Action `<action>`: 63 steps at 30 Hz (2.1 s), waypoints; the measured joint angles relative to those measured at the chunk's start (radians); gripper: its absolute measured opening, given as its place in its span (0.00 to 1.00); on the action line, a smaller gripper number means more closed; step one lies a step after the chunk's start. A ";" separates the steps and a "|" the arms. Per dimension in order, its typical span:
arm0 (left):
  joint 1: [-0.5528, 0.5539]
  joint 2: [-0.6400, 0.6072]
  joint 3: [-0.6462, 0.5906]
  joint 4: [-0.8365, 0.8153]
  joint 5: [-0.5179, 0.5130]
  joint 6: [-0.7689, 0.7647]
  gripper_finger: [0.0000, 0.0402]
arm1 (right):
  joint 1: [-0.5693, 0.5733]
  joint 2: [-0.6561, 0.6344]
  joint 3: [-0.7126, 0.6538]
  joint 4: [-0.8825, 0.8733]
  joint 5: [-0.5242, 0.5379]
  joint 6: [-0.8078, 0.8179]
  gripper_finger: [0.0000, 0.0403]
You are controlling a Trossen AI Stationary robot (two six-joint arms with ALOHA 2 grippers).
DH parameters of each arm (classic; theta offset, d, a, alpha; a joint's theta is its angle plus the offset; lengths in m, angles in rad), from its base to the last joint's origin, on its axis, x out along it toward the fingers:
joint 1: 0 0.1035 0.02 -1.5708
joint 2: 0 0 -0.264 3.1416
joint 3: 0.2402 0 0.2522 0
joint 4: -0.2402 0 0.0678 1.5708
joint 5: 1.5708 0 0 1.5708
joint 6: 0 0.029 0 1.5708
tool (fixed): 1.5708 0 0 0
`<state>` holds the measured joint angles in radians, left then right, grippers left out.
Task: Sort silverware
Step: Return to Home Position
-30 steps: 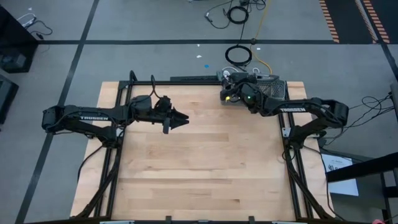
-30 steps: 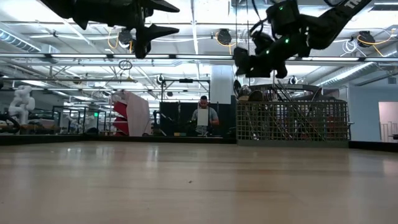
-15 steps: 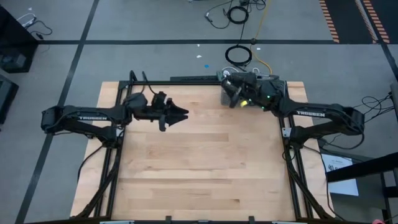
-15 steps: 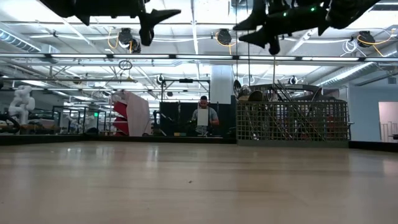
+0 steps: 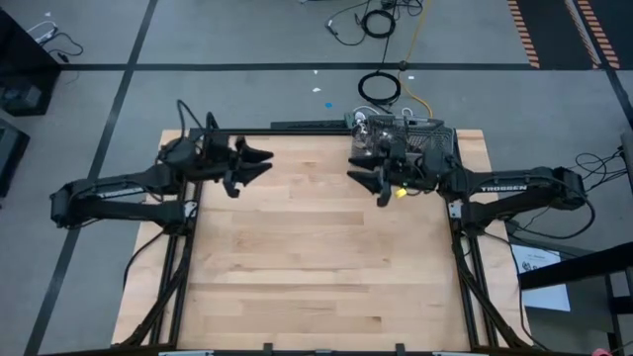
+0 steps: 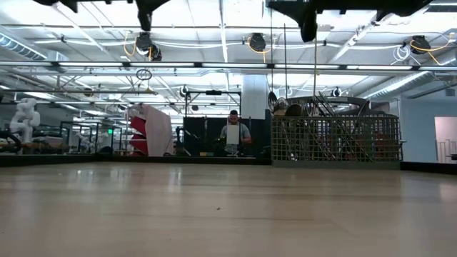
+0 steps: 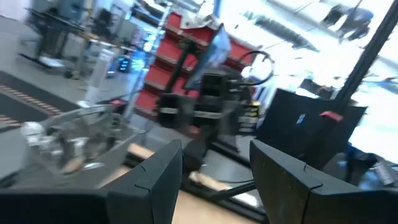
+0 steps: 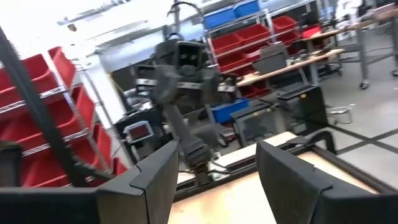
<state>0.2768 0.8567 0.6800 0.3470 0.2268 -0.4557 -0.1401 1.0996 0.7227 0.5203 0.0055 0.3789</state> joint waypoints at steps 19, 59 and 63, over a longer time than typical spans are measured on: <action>0.011 -0.414 -0.133 -0.366 -0.173 0.095 0.49 | 0.077 -0.141 0.001 -0.431 -0.007 -0.054 0.50; 0.011 -0.828 -0.592 -0.308 -0.243 -0.047 0.49 | 0.003 -0.624 -0.709 -0.061 0.067 0.271 0.50; 0.011 -0.828 -0.646 -0.284 -0.243 -0.063 0.49 | 0.003 -0.621 -0.708 -0.123 0.071 0.235 0.50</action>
<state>0.2878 0.0292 0.0340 0.0630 -0.0158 -0.5185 -0.1368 0.4786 0.0143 0.3977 0.0766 0.6139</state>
